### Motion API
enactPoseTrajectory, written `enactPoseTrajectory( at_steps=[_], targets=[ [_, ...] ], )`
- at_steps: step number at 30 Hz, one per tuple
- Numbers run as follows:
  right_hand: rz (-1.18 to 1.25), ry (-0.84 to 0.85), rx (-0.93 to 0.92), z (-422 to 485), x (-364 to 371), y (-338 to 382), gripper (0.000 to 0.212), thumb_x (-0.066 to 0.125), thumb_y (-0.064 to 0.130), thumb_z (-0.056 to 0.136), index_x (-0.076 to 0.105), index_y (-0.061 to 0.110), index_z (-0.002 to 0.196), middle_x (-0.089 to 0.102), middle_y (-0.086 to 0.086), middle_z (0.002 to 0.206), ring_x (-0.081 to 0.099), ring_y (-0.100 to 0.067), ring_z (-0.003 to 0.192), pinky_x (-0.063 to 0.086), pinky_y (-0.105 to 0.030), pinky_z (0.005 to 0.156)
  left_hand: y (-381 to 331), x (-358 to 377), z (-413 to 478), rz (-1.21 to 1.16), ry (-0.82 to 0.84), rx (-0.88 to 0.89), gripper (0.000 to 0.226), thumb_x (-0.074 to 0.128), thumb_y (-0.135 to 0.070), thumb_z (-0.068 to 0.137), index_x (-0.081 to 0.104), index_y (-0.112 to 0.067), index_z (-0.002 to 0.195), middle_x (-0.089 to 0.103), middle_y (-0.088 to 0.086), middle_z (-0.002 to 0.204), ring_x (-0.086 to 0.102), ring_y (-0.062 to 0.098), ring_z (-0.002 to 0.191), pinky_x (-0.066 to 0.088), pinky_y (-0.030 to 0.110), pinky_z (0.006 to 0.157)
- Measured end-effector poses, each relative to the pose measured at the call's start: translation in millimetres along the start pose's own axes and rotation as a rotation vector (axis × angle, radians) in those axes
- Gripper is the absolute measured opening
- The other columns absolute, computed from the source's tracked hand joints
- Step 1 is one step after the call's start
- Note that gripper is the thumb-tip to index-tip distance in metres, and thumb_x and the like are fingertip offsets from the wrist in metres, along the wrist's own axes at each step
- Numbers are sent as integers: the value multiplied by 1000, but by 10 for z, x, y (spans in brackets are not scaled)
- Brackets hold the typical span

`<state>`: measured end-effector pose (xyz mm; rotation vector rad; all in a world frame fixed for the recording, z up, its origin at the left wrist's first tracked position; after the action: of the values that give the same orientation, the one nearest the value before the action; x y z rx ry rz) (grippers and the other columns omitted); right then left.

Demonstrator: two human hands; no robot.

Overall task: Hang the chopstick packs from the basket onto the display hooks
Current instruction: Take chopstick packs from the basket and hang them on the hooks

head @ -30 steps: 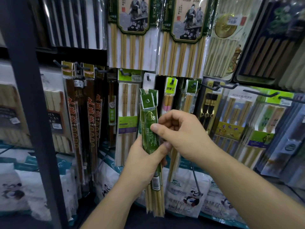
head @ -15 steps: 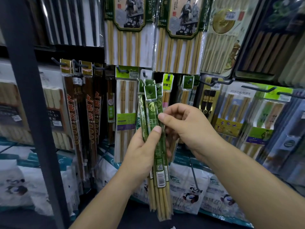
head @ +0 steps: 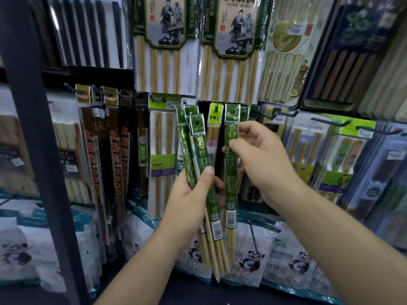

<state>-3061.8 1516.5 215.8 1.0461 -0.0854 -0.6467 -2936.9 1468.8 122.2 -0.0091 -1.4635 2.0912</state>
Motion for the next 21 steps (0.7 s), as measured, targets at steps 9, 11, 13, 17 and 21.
enactPoseTrajectory(
  at_steps=[9,11,13,17,21],
  targets=[
    [-6,-147,86,175,-95,39,36,55,38,103,62,3,95,59,-10,69,44,-8,50,40,-30,56,-30,34,41,-67,33,-26,33,62,-38,98,54,-6,97,63,7,76,64,22,63,59,42,61],
    [3,-153,105,212,-99,39,42,55,40,103,61,-1,95,45,0,58,42,-10,50,40,-28,59,-42,44,41,-69,42,-33,29,61,-34,101,54,-6,99,64,6,75,64,22,63,59,40,60],
    [1,-162,114,240,-103,37,49,55,43,102,57,-6,95,33,0,59,36,-16,57,39,-28,62,-59,55,49,-71,56,-35,27,61,-33,102,55,-7,99,64,5,75,64,21,64,59,38,61],
    [-31,-153,87,254,-99,21,51,56,40,102,53,-10,92,26,3,57,30,-18,60,38,-23,60,-57,67,39,-76,44,-37,26,59,-30,105,54,-5,97,64,6,75,63,21,63,59,38,60],
    [-39,-152,79,271,-99,10,52,57,40,102,56,-11,97,26,-2,59,30,-19,61,38,-23,60,-36,83,22,-77,43,-43,23,62,-33,102,59,-13,91,64,6,74,64,21,62,60,39,60]
  ],
)
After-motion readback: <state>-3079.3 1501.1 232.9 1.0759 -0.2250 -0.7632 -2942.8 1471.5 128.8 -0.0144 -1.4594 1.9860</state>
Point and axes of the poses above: each hand's wrist, its own z-axis towards the middle knuckle, its own x-axis out of the palm, y = z × x, the point moved 1 cm from there along z, towards the middle knuckle
